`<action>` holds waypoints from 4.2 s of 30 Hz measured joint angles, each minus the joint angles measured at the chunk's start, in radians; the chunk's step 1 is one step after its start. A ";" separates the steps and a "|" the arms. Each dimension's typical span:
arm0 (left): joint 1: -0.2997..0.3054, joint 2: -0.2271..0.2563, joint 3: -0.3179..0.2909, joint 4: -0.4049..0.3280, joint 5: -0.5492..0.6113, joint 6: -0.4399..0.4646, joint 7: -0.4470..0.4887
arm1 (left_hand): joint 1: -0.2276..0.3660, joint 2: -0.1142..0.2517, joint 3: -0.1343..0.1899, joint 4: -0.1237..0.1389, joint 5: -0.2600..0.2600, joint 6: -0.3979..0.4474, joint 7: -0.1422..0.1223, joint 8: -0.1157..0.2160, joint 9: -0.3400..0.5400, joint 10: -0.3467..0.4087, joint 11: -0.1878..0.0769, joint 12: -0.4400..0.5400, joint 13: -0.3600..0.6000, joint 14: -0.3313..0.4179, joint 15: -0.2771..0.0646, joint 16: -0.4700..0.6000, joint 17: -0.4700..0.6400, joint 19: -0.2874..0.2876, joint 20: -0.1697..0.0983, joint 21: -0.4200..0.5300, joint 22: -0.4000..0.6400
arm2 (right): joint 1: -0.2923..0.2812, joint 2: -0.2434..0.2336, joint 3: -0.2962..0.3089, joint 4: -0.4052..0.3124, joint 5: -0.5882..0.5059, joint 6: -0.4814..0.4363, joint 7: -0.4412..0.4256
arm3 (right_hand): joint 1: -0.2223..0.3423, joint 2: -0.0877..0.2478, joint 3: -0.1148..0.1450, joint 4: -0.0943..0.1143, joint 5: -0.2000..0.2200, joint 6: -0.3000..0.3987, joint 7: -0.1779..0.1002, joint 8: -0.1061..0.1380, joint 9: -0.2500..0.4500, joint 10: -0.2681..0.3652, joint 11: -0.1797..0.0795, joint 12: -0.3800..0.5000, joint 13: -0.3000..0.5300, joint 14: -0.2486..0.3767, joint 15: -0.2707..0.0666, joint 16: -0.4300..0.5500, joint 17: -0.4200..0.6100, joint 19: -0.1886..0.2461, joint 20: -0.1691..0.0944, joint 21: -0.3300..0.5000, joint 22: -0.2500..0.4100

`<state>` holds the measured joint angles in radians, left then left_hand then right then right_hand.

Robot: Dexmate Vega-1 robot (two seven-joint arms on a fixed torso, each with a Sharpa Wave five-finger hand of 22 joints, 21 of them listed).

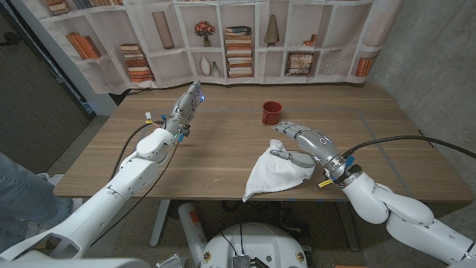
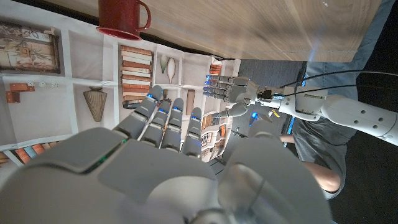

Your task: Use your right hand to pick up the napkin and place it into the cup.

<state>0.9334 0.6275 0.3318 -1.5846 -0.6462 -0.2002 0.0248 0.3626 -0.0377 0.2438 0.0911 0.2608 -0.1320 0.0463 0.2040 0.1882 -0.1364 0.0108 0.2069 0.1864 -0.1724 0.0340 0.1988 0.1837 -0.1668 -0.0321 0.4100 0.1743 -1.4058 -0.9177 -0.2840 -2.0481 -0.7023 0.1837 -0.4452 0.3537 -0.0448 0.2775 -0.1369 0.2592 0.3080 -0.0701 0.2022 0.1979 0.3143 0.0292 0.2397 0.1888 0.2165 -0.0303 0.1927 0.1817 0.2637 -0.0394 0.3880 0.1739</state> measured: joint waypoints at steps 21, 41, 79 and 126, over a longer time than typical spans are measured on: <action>-0.011 0.004 0.003 -0.011 0.007 0.011 -0.001 | 0.000 0.000 -0.004 -0.004 0.000 0.000 0.000 0.000 0.000 0.000 0.000 0.000 0.000 0.000 0.000 0.000 0.000 0.000 0.000 -0.008 0.000 | -0.002 -0.048 -0.034 -0.038 -0.020 -0.085 0.019 | 0.031 -0.010 0.006 -0.011 0.007 -0.019 -0.005 -0.007 0.000 -0.009 0.002 -0.008 0.000 -0.002 0.002 0.000 0.000 0.017 0.024 -0.015 -0.002; -0.002 0.005 0.002 -0.019 0.009 0.012 0.005 | 0.000 0.008 -0.008 0.000 0.000 0.000 0.000 -0.005 0.000 0.000 0.000 0.000 0.000 0.000 0.000 -0.008 0.000 0.000 0.000 -0.015 0.000 | 0.008 -0.074 -0.069 -0.056 -0.029 -0.151 0.060 | 0.063 -0.032 0.001 -0.015 0.026 -0.084 -0.015 -0.015 0.000 -0.060 0.006 -0.025 0.005 -0.022 0.047 -0.008 0.000 0.028 0.075 -0.041 -0.002; -0.011 -0.001 0.005 0.000 0.004 0.009 -0.003 | 0.000 0.008 -0.011 -0.003 0.000 0.000 0.000 -0.005 0.000 0.000 0.000 0.000 0.000 0.000 0.000 -0.008 0.000 0.000 0.000 -0.026 0.005 | 0.019 -0.104 -0.133 -0.092 -0.087 -0.293 0.112 | 0.134 -0.079 -0.007 -0.015 0.074 -0.094 -0.048 0.003 0.000 -0.095 0.001 -0.019 0.004 0.010 0.114 -0.012 0.000 0.159 0.227 -0.067 0.001; -0.037 -0.010 0.012 0.020 0.005 0.016 -0.010 | 0.004 0.012 -0.017 -0.003 -0.006 0.005 -0.005 -0.004 0.000 0.000 0.000 -0.004 0.000 0.000 0.000 -0.008 0.000 0.000 0.000 -0.037 0.005 | 0.035 -0.109 -0.208 -0.083 -0.127 -0.439 0.164 | 0.133 -0.098 -0.031 -0.008 0.104 -0.083 -0.069 0.003 0.000 -0.091 -0.006 -0.011 0.009 0.036 0.107 -0.004 0.000 0.272 0.257 -0.075 0.001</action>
<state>0.8968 0.6179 0.3442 -1.5649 -0.6416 -0.1837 0.0149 0.3664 -0.0259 0.2272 0.0883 0.2553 -0.1267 0.0409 0.2001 0.1881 -0.1364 0.0108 0.2032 0.1864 -0.1723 0.0340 0.1912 0.1836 -0.1668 -0.0321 0.3734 0.1790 -1.3708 -1.0264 -0.4921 -2.1315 -0.8294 -0.2557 -0.2817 0.4862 -0.1429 0.2467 -0.1447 0.3630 0.2253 -0.1396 0.2052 0.1975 0.2236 0.0235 0.2283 0.1980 0.2523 0.0766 0.1889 0.1816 0.5353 0.2180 0.3132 0.1746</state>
